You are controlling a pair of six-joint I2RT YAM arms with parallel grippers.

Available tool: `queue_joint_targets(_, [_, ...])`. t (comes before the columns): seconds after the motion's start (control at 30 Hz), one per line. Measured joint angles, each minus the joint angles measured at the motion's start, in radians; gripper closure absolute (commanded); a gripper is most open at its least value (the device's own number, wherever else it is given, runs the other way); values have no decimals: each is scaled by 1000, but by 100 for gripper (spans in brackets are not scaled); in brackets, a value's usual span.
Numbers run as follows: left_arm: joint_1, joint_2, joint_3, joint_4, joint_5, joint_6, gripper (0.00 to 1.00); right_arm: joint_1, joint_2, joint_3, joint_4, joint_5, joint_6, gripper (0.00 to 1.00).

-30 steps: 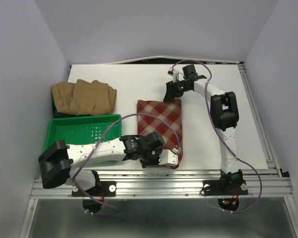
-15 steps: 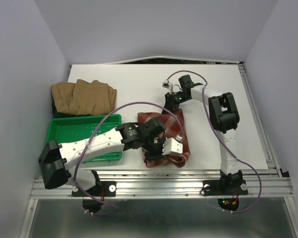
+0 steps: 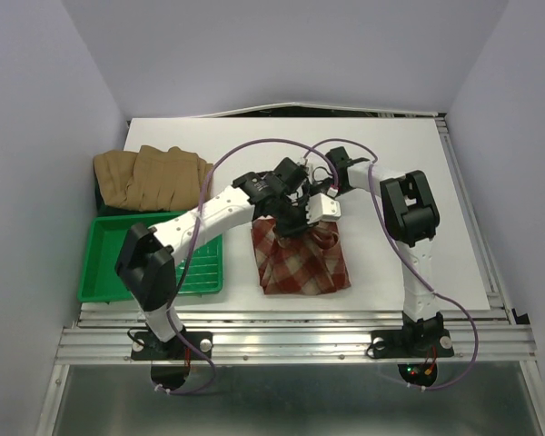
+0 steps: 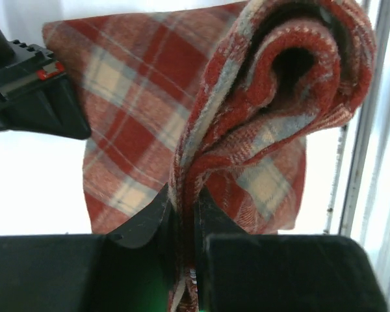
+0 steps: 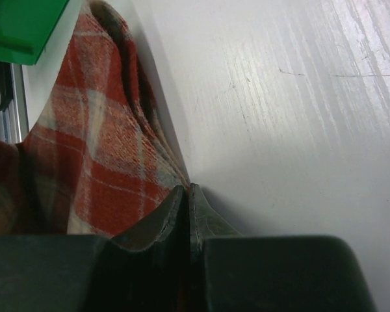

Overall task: Fold and stack the skirts
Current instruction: Fold the skirt

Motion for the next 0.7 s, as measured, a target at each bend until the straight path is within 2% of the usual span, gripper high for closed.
queue_joint_targets(0.43, [127,248,104,16,-16,77,93,0,-2,-10,-25,-20,-36,86])
queue_joint_targets(0.57, [146,279,114,26,-24,88,79,0,-2,-10,-38,-22,-42,85])
queue_joint_targets(0.6, [148,286,116,33,-31,91,70,0,-2,-10,-41,-23,-43,83])
queue_joint_targets(0.7, [148,303,118,55,-51,92,57,1,-2,-9,-54,-26,-44,78])
